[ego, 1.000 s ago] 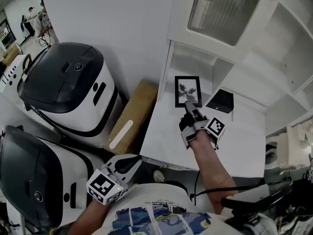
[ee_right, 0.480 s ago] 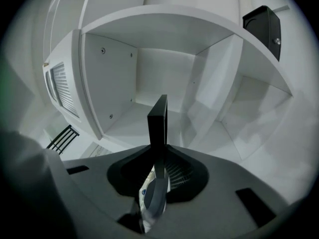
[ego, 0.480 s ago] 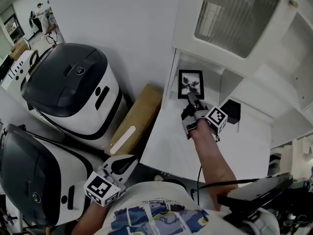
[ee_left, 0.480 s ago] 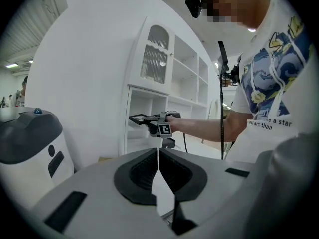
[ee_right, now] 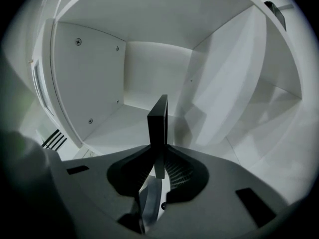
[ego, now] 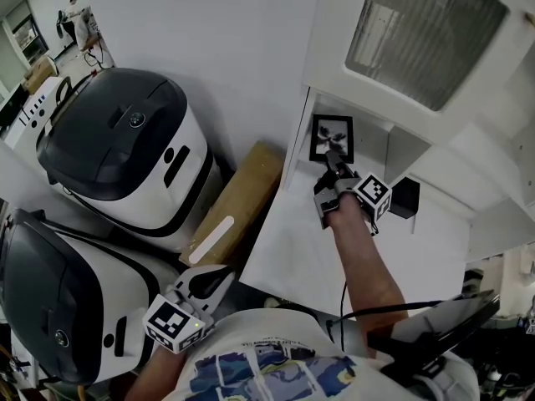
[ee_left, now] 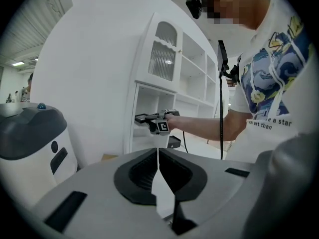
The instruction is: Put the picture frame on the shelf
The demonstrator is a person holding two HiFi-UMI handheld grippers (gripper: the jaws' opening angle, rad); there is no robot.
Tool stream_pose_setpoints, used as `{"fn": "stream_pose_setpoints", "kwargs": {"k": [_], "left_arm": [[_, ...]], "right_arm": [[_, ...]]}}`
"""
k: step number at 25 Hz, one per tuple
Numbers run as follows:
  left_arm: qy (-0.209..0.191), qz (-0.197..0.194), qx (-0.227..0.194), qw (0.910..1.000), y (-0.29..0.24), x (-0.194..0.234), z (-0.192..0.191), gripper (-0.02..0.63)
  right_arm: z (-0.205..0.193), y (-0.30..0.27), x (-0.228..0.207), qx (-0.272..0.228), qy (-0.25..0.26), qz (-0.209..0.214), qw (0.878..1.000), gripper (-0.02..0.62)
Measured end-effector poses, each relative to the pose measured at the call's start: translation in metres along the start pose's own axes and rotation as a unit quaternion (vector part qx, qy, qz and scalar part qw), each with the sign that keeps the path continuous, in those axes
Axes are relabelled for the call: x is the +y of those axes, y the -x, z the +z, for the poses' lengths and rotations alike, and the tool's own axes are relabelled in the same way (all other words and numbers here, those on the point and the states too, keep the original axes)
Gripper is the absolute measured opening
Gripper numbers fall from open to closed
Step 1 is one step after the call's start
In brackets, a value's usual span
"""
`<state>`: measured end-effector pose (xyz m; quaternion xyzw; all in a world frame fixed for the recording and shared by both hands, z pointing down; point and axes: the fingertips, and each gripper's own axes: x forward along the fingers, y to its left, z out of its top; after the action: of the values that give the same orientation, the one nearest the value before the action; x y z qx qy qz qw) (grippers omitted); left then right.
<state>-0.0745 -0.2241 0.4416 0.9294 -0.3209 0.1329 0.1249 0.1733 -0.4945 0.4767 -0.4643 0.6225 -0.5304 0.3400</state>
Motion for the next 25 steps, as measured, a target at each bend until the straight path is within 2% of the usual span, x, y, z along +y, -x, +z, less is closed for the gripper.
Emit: {"fn": "stream_pose_setpoints", "kwargs": {"k": [8, 13, 20, 25], "left_arm": [[0.005, -0.004, 0.006, 1.0, -0.009, 0.006, 0.002, 0.021], [0.005, -0.011, 0.01, 0.9999, -0.013, 0.008, 0.003, 0.021], [0.009, -0.021, 0.013, 0.9997, -0.014, 0.006, 0.005, 0.021], [0.016, -0.023, 0.012, 0.9995, -0.014, 0.006, 0.005, 0.021]], "right_arm": [[0.01, -0.013, -0.002, -0.002, 0.013, -0.013, 1.0, 0.087], [0.007, -0.019, 0.004, 0.021, 0.041, -0.018, 0.999, 0.092], [-0.007, -0.021, 0.008, 0.079, 0.083, -0.037, 0.993, 0.155], [-0.019, -0.023, 0.006, 0.139, 0.128, -0.06, 0.98, 0.169]]}}
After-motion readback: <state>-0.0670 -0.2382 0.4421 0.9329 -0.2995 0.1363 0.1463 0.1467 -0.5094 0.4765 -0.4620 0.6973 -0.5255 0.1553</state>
